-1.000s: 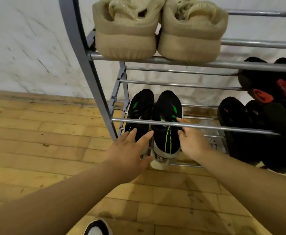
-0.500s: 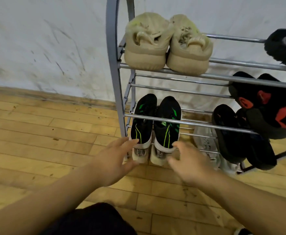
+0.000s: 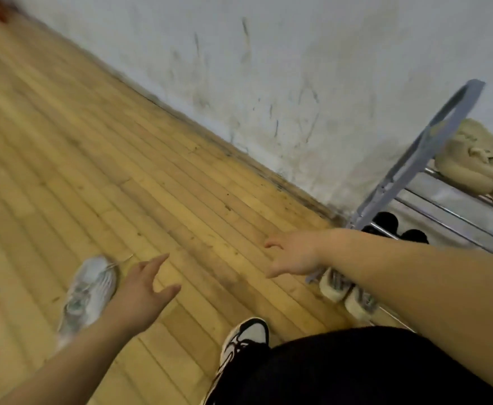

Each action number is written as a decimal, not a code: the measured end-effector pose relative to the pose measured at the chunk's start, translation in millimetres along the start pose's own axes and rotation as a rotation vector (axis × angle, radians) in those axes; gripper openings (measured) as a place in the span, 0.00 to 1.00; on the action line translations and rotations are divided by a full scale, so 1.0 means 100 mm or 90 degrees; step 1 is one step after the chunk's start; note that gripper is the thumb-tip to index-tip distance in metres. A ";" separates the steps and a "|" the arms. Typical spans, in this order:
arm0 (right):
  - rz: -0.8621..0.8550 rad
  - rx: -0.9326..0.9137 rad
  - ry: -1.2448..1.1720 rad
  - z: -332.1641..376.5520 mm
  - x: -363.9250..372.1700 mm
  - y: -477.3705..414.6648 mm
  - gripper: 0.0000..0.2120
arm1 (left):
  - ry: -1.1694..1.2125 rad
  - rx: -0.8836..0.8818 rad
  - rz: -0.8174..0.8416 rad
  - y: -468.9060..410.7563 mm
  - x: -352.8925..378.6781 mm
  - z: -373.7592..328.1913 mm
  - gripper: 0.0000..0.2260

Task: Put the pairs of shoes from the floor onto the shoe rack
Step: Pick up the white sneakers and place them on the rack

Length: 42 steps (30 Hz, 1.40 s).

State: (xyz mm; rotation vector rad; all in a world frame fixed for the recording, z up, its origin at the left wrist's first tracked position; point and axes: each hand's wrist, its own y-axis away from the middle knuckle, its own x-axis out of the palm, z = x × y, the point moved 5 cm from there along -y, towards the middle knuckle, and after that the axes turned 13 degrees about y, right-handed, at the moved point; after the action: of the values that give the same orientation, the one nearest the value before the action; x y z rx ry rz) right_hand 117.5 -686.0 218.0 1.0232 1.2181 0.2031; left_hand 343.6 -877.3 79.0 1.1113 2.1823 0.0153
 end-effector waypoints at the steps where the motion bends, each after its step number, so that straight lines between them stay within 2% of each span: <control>1: 0.003 -0.017 0.040 0.24 -0.05 -0.05 0.42 | -0.004 -0.041 -0.024 0.03 -0.08 0.27 0.35; 4: 0.002 -0.088 0.075 1.01 -0.02 -0.25 0.44 | -0.042 -0.158 -0.045 0.06 -0.21 1.15 0.43; 7: -0.006 -0.172 0.067 1.69 0.32 -0.51 0.46 | -0.114 -0.241 -0.064 0.03 -0.24 1.93 0.49; 9: 0.026 -0.216 0.106 1.98 0.62 -0.67 0.46 | -0.125 -0.300 -0.083 -0.02 -0.24 2.41 0.51; 13: 0.086 -0.256 0.184 2.16 0.88 -0.88 0.47 | -0.048 -0.404 -0.089 0.12 -0.30 2.59 0.43; 16: 0.091 -0.236 0.172 2.08 0.78 -1.04 0.46 | -0.033 -0.363 -0.063 0.05 -0.22 2.63 0.40; 18: 0.092 -0.212 0.144 1.92 0.71 -1.14 0.41 | -0.089 -0.329 -0.047 -0.01 -0.11 2.68 0.34; 20: 0.121 -0.165 0.133 1.72 0.70 -1.23 0.40 | -0.080 -0.314 -0.060 -0.04 0.01 2.60 0.28; 22: 0.146 -0.116 0.139 1.56 0.71 -1.25 0.42 | -0.041 -0.300 -0.094 -0.04 0.13 2.39 0.24; 25: 0.147 -0.090 0.148 1.48 0.64 -1.25 0.40 | 0.066 -0.275 -0.129 0.02 0.36 2.05 0.23; 28: 0.088 -0.091 0.110 1.48 0.41 -1.21 0.38 | 0.255 -0.252 -0.129 0.13 0.56 1.55 0.24; 30: 0.024 -0.082 0.035 1.38 0.22 -1.12 0.39 | 0.416 -0.223 -0.124 0.21 0.62 1.13 0.23; 32: -0.028 -0.069 -0.051 1.24 0.01 -0.88 0.36 | 0.505 -0.162 -0.106 0.32 0.58 0.63 0.22; 35: -0.048 -0.074 -0.172 0.97 -0.18 -0.42 0.27 | 0.517 -0.022 -0.043 0.45 0.37 -0.19 0.22; 37: -0.083 -0.058 -0.359 0.77 -0.30 -0.08 0.25 | 0.487 0.080 -0.021 0.52 0.21 -0.73 0.20; 40: -0.254 -0.055 -0.619 0.42 -0.53 0.52 0.24 | 0.417 0.216 0.004 0.63 0.00 -1.49 0.19; 42: -0.398 -0.061 -0.650 0.12 -0.60 1.00 0.26 | 0.359 0.312 0.041 0.73 0.00 -2.01 0.21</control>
State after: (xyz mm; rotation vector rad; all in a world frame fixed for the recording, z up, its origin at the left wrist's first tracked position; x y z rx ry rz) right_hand 141.9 -673.9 331.9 0.4789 0.5145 -0.6762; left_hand 280.1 -774.5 255.1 1.5989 2.7363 -0.2121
